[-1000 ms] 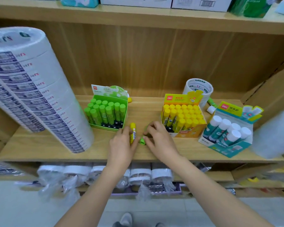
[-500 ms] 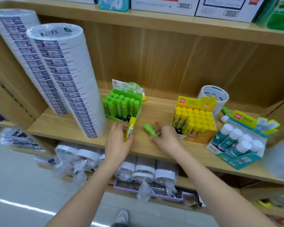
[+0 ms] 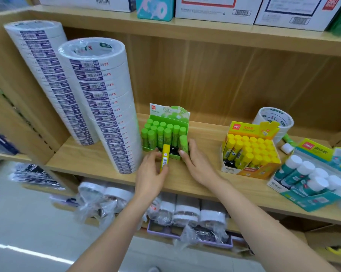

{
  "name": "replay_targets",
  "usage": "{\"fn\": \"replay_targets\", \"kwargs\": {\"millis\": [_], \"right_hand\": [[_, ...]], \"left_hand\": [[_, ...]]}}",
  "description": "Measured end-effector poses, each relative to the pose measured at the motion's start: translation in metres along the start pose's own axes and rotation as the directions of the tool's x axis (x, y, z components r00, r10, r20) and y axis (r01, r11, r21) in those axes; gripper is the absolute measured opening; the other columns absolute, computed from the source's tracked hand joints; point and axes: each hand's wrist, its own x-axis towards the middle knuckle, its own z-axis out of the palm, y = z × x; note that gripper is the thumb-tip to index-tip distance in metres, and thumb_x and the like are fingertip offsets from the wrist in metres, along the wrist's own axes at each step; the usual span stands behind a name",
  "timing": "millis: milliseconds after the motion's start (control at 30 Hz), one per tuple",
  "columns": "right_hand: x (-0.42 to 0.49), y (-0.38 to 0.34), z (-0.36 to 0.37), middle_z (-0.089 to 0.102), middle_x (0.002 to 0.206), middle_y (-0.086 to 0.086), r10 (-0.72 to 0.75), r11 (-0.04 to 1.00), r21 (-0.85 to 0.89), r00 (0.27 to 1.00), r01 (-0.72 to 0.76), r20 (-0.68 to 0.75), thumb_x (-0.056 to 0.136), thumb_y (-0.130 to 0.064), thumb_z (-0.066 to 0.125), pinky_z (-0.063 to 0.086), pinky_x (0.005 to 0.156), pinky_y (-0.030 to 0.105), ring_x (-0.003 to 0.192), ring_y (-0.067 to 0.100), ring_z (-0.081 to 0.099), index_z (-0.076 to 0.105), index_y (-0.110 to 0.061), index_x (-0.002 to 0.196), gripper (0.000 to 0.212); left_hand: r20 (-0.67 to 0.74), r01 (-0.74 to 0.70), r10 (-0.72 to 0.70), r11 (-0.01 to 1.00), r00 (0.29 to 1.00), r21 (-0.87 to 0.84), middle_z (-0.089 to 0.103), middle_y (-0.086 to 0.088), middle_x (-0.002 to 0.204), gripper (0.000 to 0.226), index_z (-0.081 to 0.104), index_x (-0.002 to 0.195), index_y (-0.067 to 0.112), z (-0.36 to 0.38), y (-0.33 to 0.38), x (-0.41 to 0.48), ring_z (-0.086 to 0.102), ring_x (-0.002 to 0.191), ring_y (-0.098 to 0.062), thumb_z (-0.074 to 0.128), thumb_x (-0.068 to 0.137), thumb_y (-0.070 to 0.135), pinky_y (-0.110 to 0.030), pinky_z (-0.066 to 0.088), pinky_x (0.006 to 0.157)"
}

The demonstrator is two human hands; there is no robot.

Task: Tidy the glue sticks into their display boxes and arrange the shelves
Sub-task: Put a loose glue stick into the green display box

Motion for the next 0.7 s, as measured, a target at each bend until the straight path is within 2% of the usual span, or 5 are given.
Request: {"fn": "replay_targets", "kwargs": {"millis": [100,233,467,633,700], "right_hand": [[-0.008,0.008,-0.008,0.06,0.119,0.009,0.038,0.999,-0.028,0.998,-0.039,-0.044,0.103,-0.03,0.043,0.046,0.084,0.038,0.107,0.029,0.059,0.037,-0.009,0.131,0.036],[-0.022,0.016,-0.022,0.055,0.133,0.009,0.073,0.995,-0.068,0.997,-0.072,0.006,0.103,-0.035,0.042,0.046,0.097,0.042,0.118,0.024,0.054,0.033,-0.013,0.139,0.043],[-0.045,0.024,-0.041,0.059,0.107,0.009,0.045,0.992,-0.123,0.997,-0.036,0.068,0.103,-0.03,0.043,0.045,0.079,0.039,0.095,0.028,0.057,0.036,-0.01,0.133,0.036],[-0.064,0.027,-0.052,0.055,0.1,0.001,-0.002,0.998,-0.06,0.989,0.011,0.147,0.103,-0.028,0.044,0.034,0.072,0.03,0.092,0.018,0.053,0.037,-0.008,0.132,0.035],[-0.068,0.03,-0.058,0.057,0.103,0.0,0.003,0.999,-0.034,0.984,0.003,0.176,0.103,-0.029,0.045,0.037,0.076,0.031,0.097,0.017,0.054,0.038,-0.01,0.132,0.035]], "left_hand": [[0.005,-0.014,0.014,1.0,1.0,-0.017,0.06,0.002,0.109,0.031,0.059,0.115,0.014,0.002,0.002,-0.001,0.063,0.072,-0.016,0.067,0.085,0.012,-0.038,0.051,0.077],[0.021,-0.025,0.026,0.997,0.999,-0.069,0.061,0.005,0.098,0.03,0.06,0.111,0.017,0.011,0.007,-0.007,0.061,0.066,-0.011,0.069,0.083,0.011,-0.036,0.052,0.073],[-0.023,0.03,-0.033,0.99,0.999,-0.137,0.065,-0.003,0.095,0.03,0.06,0.108,0.022,0.017,0.012,-0.029,0.059,0.062,-0.009,0.072,0.082,0.014,-0.035,0.05,0.065],[-0.066,0.019,-0.028,0.991,0.997,-0.132,0.063,-0.001,0.089,0.028,0.06,0.107,0.025,0.015,0.02,-0.051,0.056,0.065,-0.006,0.073,0.083,0.017,-0.033,0.047,0.067],[-0.093,-0.016,0.005,0.992,0.996,-0.123,0.059,-0.001,0.099,0.028,0.061,0.108,0.022,0.011,0.025,-0.057,0.056,0.069,-0.004,0.073,0.084,0.016,-0.033,0.048,0.07]]}}
